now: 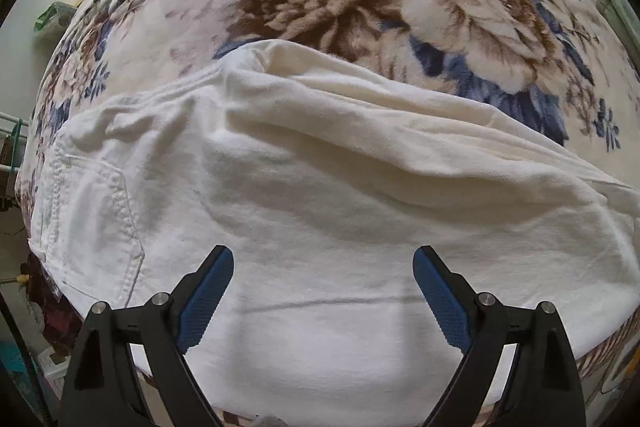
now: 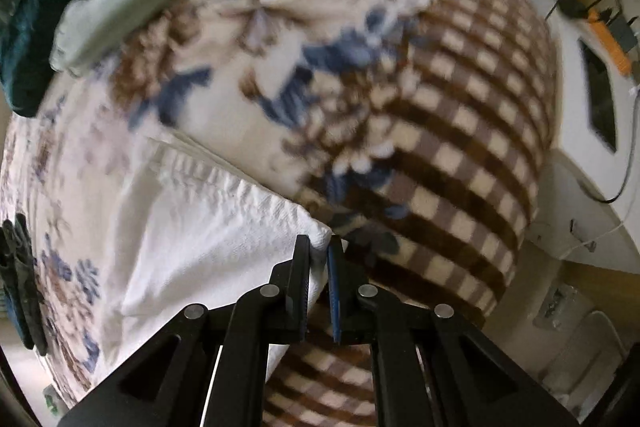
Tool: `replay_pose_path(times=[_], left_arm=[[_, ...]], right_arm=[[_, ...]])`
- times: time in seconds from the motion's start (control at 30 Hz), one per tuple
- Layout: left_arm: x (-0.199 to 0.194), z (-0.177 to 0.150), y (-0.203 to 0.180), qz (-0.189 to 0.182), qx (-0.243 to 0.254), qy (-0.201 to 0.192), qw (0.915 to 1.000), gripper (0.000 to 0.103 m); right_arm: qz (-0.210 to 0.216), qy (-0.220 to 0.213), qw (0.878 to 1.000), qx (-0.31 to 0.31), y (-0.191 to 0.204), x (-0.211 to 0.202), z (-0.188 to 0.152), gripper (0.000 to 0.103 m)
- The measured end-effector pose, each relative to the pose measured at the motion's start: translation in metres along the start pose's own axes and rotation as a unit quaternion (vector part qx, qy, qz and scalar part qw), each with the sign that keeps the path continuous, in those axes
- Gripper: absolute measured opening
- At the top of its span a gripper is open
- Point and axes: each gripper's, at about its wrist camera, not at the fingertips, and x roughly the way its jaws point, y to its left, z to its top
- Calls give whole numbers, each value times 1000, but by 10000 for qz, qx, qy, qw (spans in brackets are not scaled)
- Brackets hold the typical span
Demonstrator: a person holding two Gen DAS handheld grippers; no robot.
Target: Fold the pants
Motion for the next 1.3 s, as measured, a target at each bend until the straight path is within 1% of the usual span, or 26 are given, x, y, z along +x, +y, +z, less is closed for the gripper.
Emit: replay_pose_path(times=[0.07,0.13,0.17,0.2,0.23,0.27,0.33,0.4,0.43,0.47,0.53,0.6,0.67,0.7,0.77,0.8,0.87,0.93,0.97,1.03,1.1,1.17,1.2,1.23,1.27,1.3], left_arm=[[-8,-1,8,3,-96,-51,9999,92],[-17,-1,22,19,-230,-95,9997,92],[-22,-2,29,5,-323,-110,9994,92],[-27,-2,38,-11,-438,-122,9990,92],[-31,-1,50,-43,-575,-135,9982,92],[-36,-1,59,-56,-695,-158,9974,92],[-42,0,81,8,-897,-216,9957,92],[-42,6,100,140,-1001,-246,9946,92],[-40,8,110,241,-1050,-276,9938,92],[-38,12,120,309,-1094,-292,9931,92],[-28,23,146,377,-1217,-302,9914,92],[-15,33,167,442,-1319,-265,9899,92],[1,43,188,530,-1362,-182,9891,92],[10,48,198,531,-1390,-111,9888,92],[21,53,209,395,-1444,-9,9887,92],[28,56,213,335,-1451,52,9888,92],[39,59,222,203,-1458,143,9890,92],[50,59,228,91,-1478,263,9886,92],[54,58,230,41,-1464,306,9887,92],[59,56,235,-47,-1444,334,9889,94],[62,55,239,-129,-1427,327,9891,94],[63,54,240,-181,-1407,369,9892,94],[61,54,241,-198,-1418,374,9890,94],[59,55,242,-223,-1437,397,9886,94],[56,56,243,-278,-1459,401,9881,94],[51,57,245,-341,-1482,373,9877,94]], right_arm=[[-66,422,9991,-44,-1,7,3,18],[9,464,9987,-209,6,-7,3,20],[-75,447,9980,-439,15,-18,0,29],[-107,424,9963,-738,28,-32,-6,35],[-20,465,9929,-1094,47,-44,-17,45],[79,521,9895,-1345,61,-51,-27,50],[397,847,9731,-2103,110,-59,-62,54],[904,1542,9410,-2872,176,-51,-111,54],[1098,1783,9294,-3039,197,-48,-129,54],[1372,2121,9129,-3207,227,-40,-151,54],[1874,2822,8750,-3459,289,-19,-198,54],[2117,3251,8366,-3868,353,3,-245,54],[1936,3351,8122,-4366,403,25,-287,54],[1750,3524,7966,-4590,432,45,-310,54],[1496,3841,7806,-4699,458,70,-335,54],[1466,4138,7655,-4704,473,87,-351,54],[1376,4497,7462,-4711,487,107,-370,53],[1259,4531,7448,-4734,494,123,-377,20],[1106,4489,7457,-4799,497,126,-376,10],[1240,4530,7641,-4422,504,128,-352,9],[1258,4399,7805,-4261,508,122,-332,9],[1078,4084,7917,-4415,511,113,-316,9],[1007,4039,7944,-4423,513,111,-309,9],[1046,4141,7903,-4392,515,107,-305,9],[1082,4246,7807,-4456,517,102,-307,12],[1066,4263,7729,-4578,519,95,-310,25]])
